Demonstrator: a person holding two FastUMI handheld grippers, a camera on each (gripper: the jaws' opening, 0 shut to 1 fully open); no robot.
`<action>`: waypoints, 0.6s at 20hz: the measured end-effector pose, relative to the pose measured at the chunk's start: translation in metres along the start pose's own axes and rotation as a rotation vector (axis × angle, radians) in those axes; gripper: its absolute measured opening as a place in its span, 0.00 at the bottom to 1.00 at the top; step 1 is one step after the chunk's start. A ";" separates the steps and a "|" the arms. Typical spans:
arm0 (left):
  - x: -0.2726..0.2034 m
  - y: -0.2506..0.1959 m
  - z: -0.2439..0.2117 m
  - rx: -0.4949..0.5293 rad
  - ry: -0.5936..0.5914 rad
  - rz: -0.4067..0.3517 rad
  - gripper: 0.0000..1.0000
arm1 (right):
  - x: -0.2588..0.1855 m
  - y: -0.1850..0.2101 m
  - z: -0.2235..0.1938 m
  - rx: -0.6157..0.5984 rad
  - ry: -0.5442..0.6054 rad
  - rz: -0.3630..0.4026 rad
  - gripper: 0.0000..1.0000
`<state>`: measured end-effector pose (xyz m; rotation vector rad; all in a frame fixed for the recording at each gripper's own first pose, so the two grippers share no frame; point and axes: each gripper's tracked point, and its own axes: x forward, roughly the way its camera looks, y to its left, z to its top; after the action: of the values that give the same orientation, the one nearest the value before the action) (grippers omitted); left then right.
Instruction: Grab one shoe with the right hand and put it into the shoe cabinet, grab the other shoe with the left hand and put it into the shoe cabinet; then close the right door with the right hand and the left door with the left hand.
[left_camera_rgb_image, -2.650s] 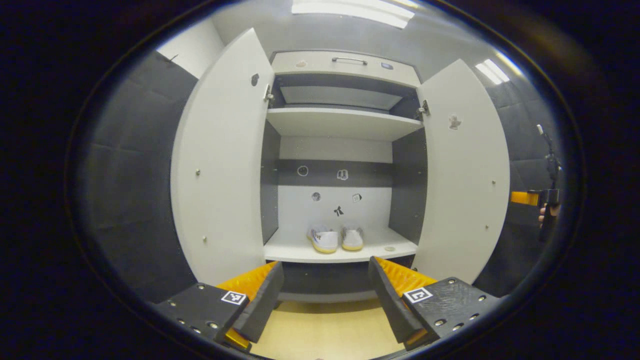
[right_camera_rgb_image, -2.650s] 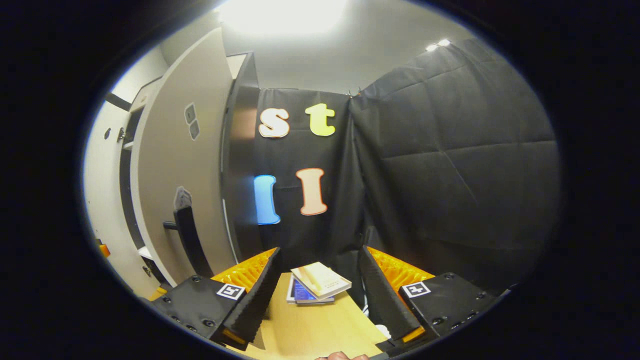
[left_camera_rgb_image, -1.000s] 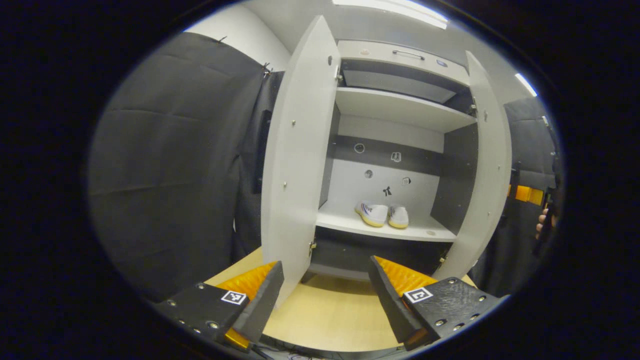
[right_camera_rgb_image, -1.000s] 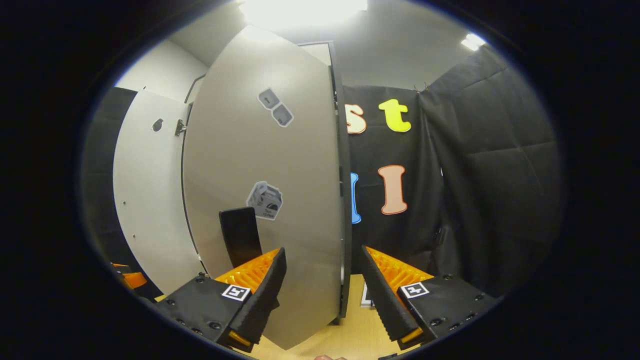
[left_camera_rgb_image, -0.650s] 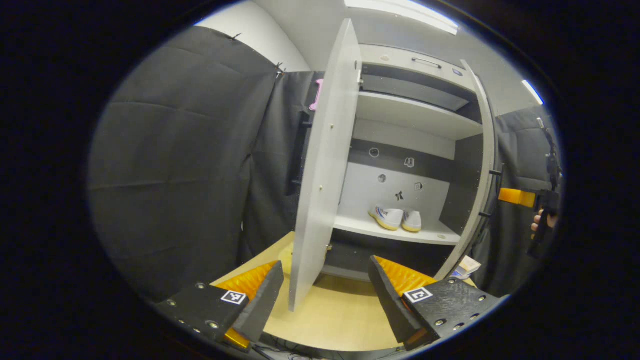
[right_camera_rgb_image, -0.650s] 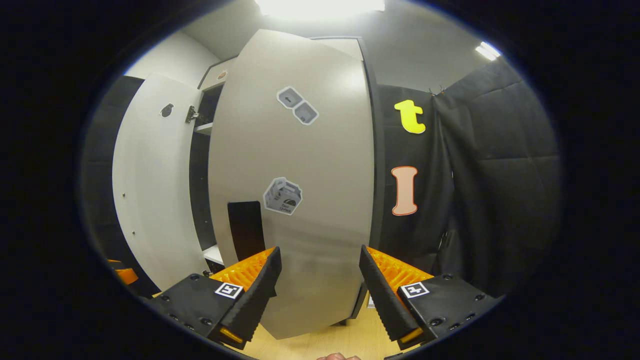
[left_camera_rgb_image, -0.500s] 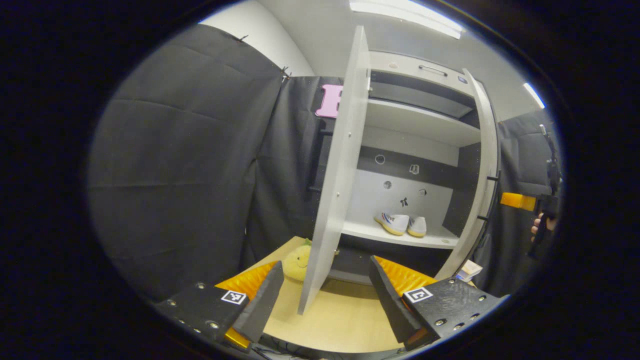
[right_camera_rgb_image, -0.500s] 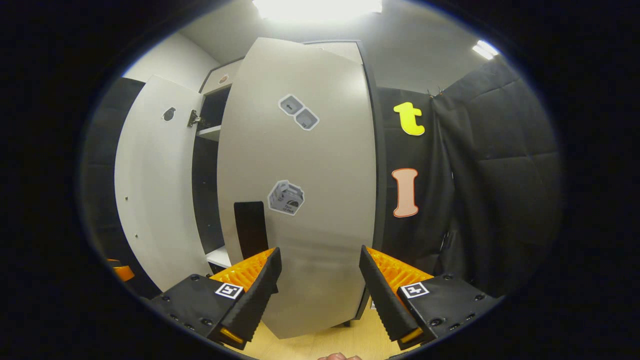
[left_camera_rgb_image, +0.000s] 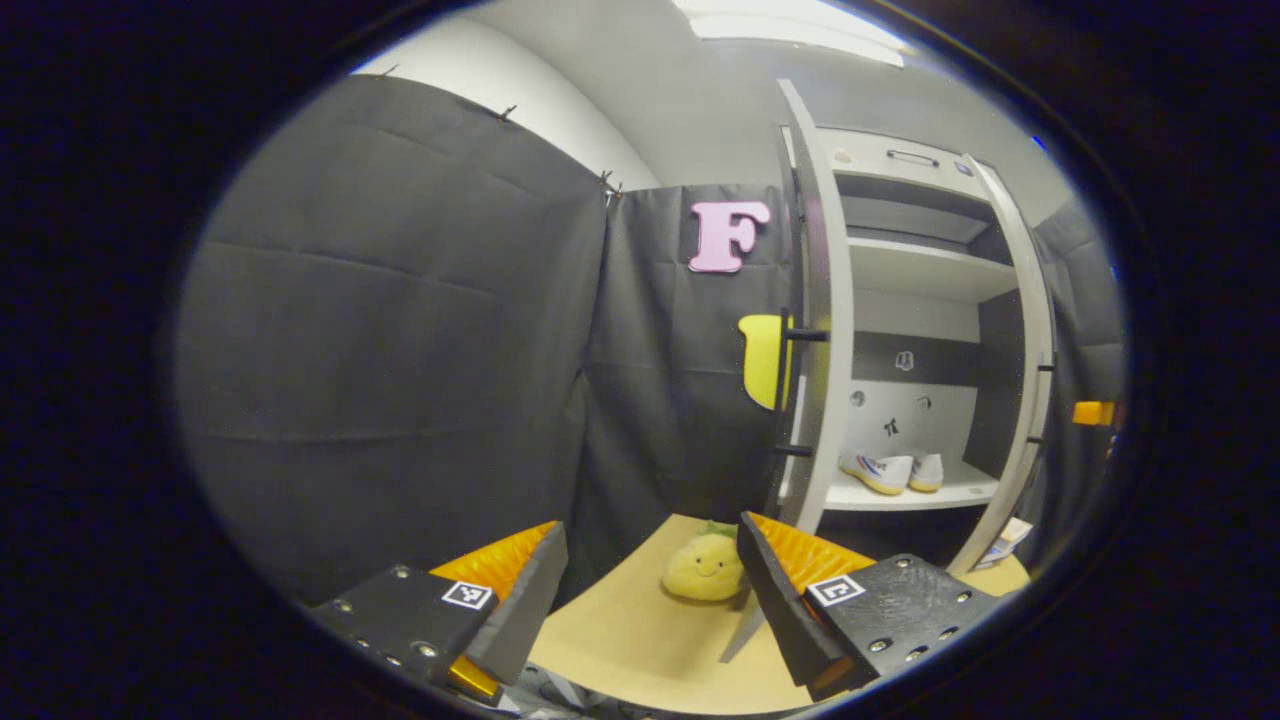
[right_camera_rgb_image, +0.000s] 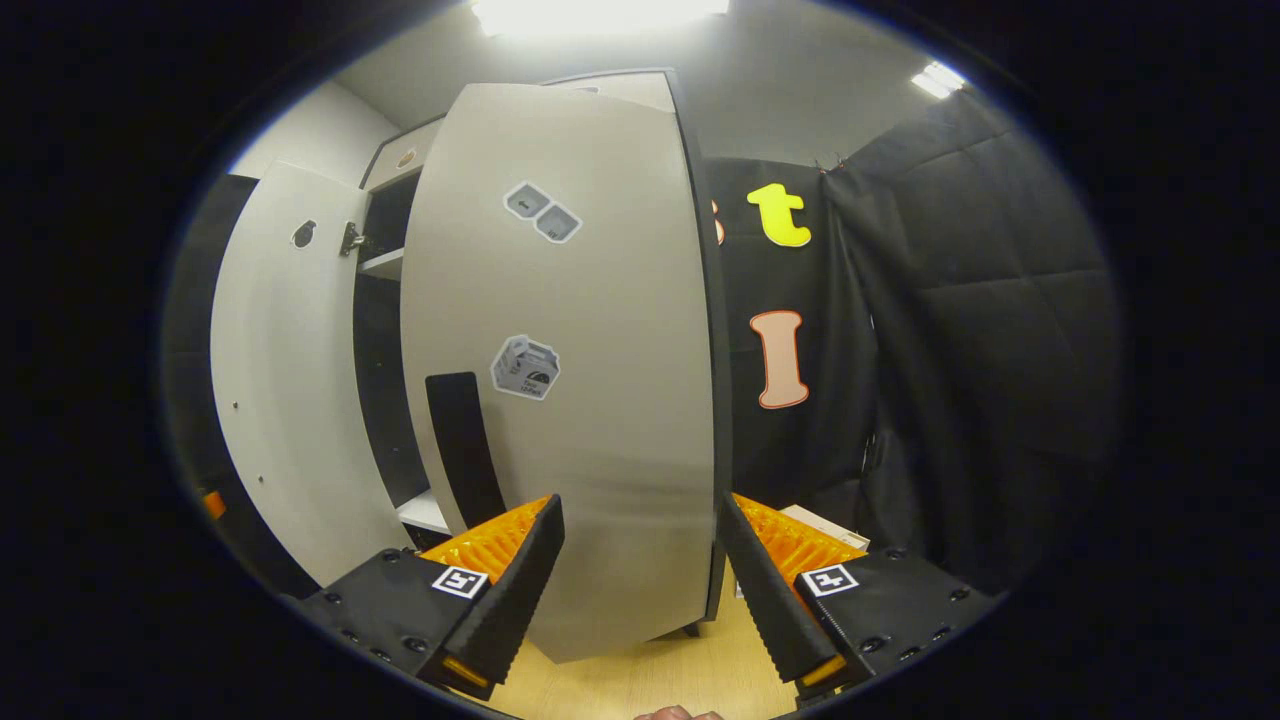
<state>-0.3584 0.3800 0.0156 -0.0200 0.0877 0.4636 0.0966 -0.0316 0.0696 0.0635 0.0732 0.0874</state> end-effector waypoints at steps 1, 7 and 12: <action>0.006 0.004 0.004 0.011 -0.005 -0.002 1.00 | -0.001 0.000 0.000 0.001 -0.003 -0.005 0.94; 0.049 0.008 0.039 0.043 -0.057 -0.105 1.00 | -0.004 -0.005 -0.008 -0.017 0.009 -0.021 0.92; 0.089 -0.006 0.069 0.024 -0.105 -0.228 1.00 | -0.007 -0.005 -0.013 -0.018 0.025 -0.030 0.92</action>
<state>-0.2709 0.4167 0.0764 0.0178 -0.0128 0.2349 0.0887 -0.0363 0.0564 0.0432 0.0986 0.0585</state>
